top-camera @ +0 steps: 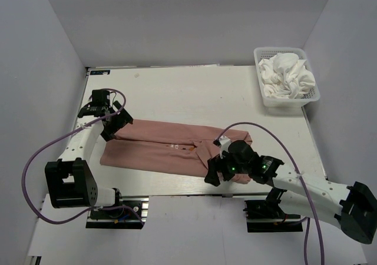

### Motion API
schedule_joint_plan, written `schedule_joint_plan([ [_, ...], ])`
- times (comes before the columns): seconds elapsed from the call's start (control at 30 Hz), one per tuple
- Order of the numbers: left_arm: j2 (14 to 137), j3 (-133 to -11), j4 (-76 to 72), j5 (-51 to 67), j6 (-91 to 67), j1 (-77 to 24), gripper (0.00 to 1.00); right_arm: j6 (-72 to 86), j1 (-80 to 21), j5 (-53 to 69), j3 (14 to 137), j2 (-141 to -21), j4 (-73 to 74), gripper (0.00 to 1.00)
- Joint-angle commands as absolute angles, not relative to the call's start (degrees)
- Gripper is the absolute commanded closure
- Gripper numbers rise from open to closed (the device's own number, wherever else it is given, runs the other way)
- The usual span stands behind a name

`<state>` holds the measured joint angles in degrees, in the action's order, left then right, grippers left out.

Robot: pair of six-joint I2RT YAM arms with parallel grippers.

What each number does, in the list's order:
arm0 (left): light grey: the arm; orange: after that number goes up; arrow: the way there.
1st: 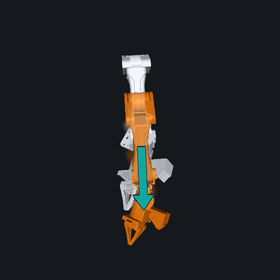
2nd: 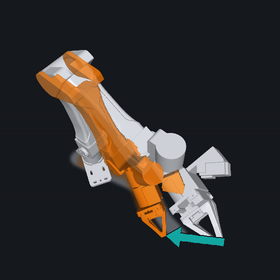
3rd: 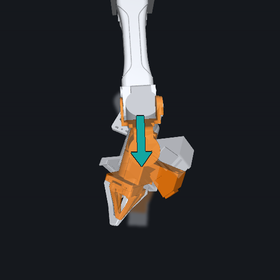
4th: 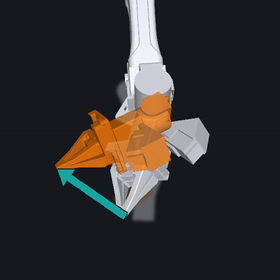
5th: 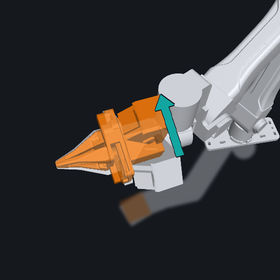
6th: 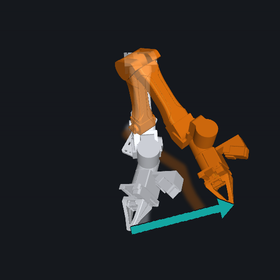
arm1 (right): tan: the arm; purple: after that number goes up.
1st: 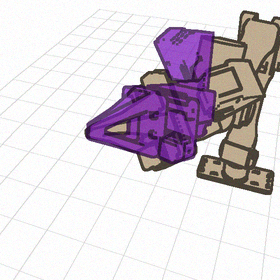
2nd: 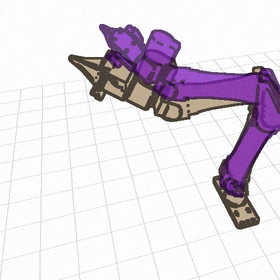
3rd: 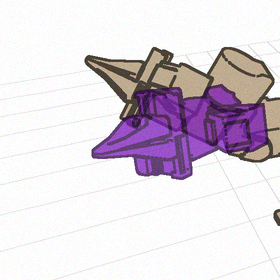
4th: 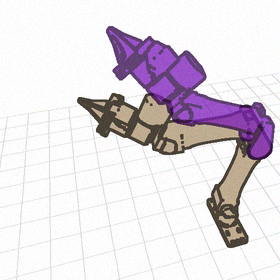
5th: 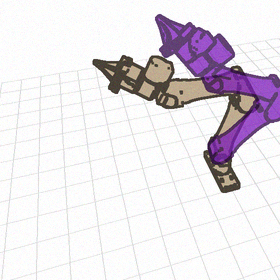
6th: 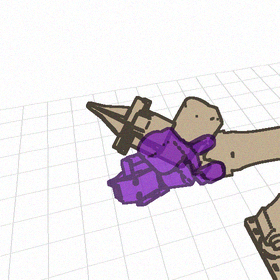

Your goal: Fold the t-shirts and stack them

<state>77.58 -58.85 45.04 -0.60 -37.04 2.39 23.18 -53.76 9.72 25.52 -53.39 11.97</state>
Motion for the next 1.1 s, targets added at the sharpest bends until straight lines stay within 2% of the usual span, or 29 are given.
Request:
schedule_joint_plan([
  [0.0,76.7,-59.9,44.4,0.1,-36.6,2.3,0.00,22.3,-53.7,6.6,30.0,-51.2,12.8,0.10],
  [0.2,76.7,-59.4,44.4,0.8,-36.6,2.3,0.00,21.9,-53.7,1.3,33.2,-57.1,6.7,0.10],
  [0.3,76.7,-59.4,44.4,1.3,-36.6,2.3,0.00,21.5,-53.5,-6.0,37.5,-64.3,3.2,0.10],
  [0.43,76.7,-59.4,44.4,1.3,-36.6,2.3,0.00,18.6,-53.5,-8.5,43.8,-77.8,3.2,0.10],
  [0.63,76.2,-58.9,44.4,0.3,-36.0,2.3,0.00,17.6,-53.6,2.8,47.1,-87.2,0.8,0.10],
  [0.8,76.7,-58.9,44.4,0.3,-36.0,2.3,0.00,17.2,-53.7,5.1,47.4,-91.5,-0.9,0.10],
  [0.93,76.7,-58.9,44.9,0.3,-36.0,2.3,0.00,14.9,-53.8,10.0,48.3,-92.9,-1.6,0.10],
  [1.07,76.7,-58.9,44.9,0.3,-36.0,2.3,0.00,14.3,-54.4,20.5,49.3,-92.8,-3.2,0.10],
])
